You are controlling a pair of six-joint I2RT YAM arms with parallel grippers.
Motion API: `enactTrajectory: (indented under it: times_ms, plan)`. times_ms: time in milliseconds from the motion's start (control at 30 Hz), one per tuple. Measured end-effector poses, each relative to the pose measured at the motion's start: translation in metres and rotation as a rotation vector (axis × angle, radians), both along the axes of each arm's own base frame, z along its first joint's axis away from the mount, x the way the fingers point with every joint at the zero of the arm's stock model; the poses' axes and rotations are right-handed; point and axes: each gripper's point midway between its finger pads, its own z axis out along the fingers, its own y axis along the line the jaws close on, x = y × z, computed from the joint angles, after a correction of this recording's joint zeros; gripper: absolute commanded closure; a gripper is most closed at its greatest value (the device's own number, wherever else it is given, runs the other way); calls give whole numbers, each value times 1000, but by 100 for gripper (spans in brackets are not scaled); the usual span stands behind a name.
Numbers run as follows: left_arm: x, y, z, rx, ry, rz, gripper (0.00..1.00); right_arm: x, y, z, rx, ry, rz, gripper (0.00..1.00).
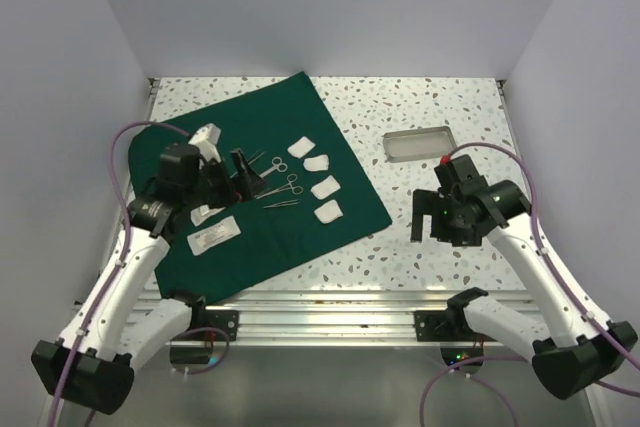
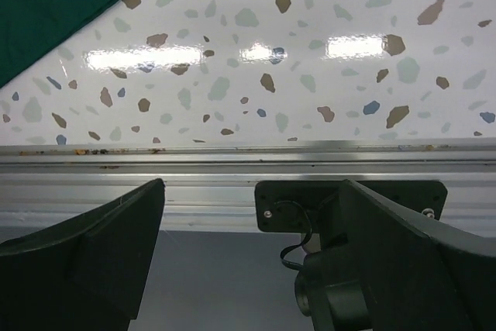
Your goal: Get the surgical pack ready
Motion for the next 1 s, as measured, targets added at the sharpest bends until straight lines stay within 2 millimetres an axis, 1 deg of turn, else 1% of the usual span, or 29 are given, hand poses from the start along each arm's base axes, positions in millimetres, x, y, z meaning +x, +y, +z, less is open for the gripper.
enactTrajectory:
  times_ms: [100,233,300,367,400,433,467,500,633,800,1000]
  plan:
    - [-5,-25,-12,72,51,-72,9,6,14,-6,41,30,55,1]
    - [-4,-46,-36,227,139,-126,12,14,32,-8,112,35,117,1]
    - [-2,-55,-47,303,161,-157,18,17,39,-8,138,38,141,1]
    - [-1,-61,-56,361,169,-194,24,19,43,-10,148,45,162,1]
    - [0,-63,-62,394,171,-222,32,20,45,-11,152,48,173,1]
    - [0,-64,-67,417,174,-244,37,21,46,-12,154,53,182,1]
    - [0,-63,-71,436,177,-260,49,21,46,-13,153,57,188,1]
    - [0,-62,-75,462,175,-285,52,22,46,-14,152,59,193,1]
    - [4,-57,-89,557,158,-373,54,20,48,-17,160,64,211,1]
    - [9,-51,-108,666,153,-476,52,15,49,-23,170,87,217,1]
    - [16,-47,-121,753,87,-578,52,16,52,-24,181,92,223,1]
